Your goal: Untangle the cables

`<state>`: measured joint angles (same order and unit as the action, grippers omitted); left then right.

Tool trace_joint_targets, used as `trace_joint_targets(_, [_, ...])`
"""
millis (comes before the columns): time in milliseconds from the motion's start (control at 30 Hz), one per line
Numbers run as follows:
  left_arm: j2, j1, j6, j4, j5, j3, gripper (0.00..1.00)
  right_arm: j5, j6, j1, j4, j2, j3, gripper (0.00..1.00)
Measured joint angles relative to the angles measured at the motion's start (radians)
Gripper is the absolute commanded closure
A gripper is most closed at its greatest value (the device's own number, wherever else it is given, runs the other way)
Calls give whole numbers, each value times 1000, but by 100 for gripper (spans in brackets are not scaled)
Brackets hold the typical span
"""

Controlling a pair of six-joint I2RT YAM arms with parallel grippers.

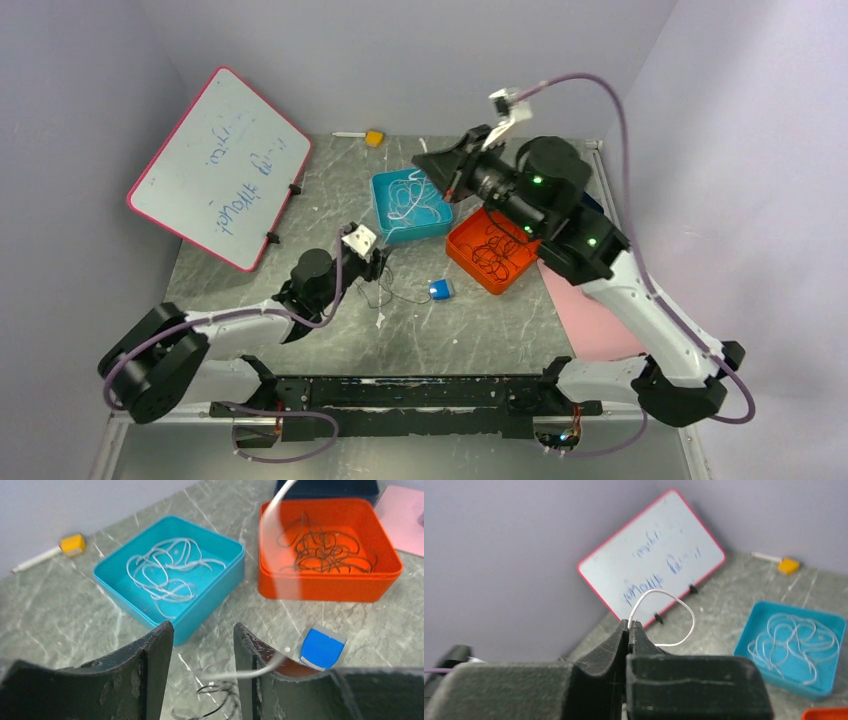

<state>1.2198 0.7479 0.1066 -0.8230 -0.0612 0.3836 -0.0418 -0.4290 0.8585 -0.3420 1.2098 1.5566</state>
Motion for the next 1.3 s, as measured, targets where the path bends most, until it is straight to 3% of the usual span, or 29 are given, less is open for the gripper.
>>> trace_joint_targets(200, [178, 0, -47, -114, -5, -32, 48, 0, 13, 0, 23, -38, 103, 100])
trace_joint_targets(367, [316, 0, -88, -205, -2, -31, 57, -5, 40, 0, 14, -28, 178, 100])
trace_joint_targets(500, [373, 0, -124, -240, 9, -33, 58, -25, 74, 0, -8, -21, 236, 100])
trace_joint_targets(767, [379, 0, -197, -310, 23, -98, 65, -160, 194, 0, -21, -24, 345, 100])
trace_joint_targets(1167, [373, 0, -253, -316, 22, -161, 77, -332, 339, 0, 42, -55, 371, 100])
trace_joint_targets(1300, [302, 0, -288, -267, 21, -172, 68, -357, 355, 0, 29, -27, 373, 100])
